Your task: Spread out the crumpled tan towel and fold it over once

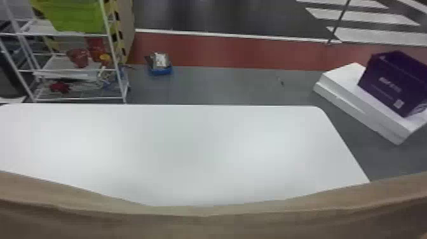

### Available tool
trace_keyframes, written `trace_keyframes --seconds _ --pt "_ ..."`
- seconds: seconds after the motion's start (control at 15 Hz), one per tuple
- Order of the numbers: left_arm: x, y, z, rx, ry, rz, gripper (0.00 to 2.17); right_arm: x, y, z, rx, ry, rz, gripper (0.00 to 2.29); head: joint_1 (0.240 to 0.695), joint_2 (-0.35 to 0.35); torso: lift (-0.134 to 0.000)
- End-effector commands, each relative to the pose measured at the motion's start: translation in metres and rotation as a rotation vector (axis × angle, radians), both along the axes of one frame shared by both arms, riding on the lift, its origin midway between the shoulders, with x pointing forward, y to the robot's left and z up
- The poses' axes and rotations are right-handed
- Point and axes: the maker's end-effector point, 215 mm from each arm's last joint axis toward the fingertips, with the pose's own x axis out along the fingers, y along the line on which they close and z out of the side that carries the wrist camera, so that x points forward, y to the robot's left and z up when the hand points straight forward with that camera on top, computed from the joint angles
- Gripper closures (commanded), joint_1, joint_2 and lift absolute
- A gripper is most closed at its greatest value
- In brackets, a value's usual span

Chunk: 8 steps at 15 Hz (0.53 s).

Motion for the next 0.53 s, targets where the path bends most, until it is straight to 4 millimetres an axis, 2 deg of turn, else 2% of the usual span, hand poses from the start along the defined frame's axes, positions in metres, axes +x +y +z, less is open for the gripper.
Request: trace_keyframes --seconds 0.0,0.13,0.33,0.47 --pt "-0.01 0.008 0.02 0.007 -0.052 0.024 1.35 -0.007 0.001 0.002 0.021 0.0 0.005 1.77 0.695 -0.121 -0.124" --pt "-0.017 0.012 0.031 0.018 -0.076 0.033 1.35 -0.012 -0.002 0.005 0.025 -0.011 -0.005 1.77 0.695 -0.108 -0.124" --pt "-0.019 0.01 0.034 0.025 -0.082 0.032 1.35 -0.013 -0.013 0.0 0.035 -0.003 -0.035 1.77 0.695 -0.106 -0.124" --pt "-0.019 0.007 0.034 0.032 -0.08 0.028 1.35 0.003 -0.025 -0.017 0.043 0.039 -0.072 1.77 0.695 -0.121 -0.124"
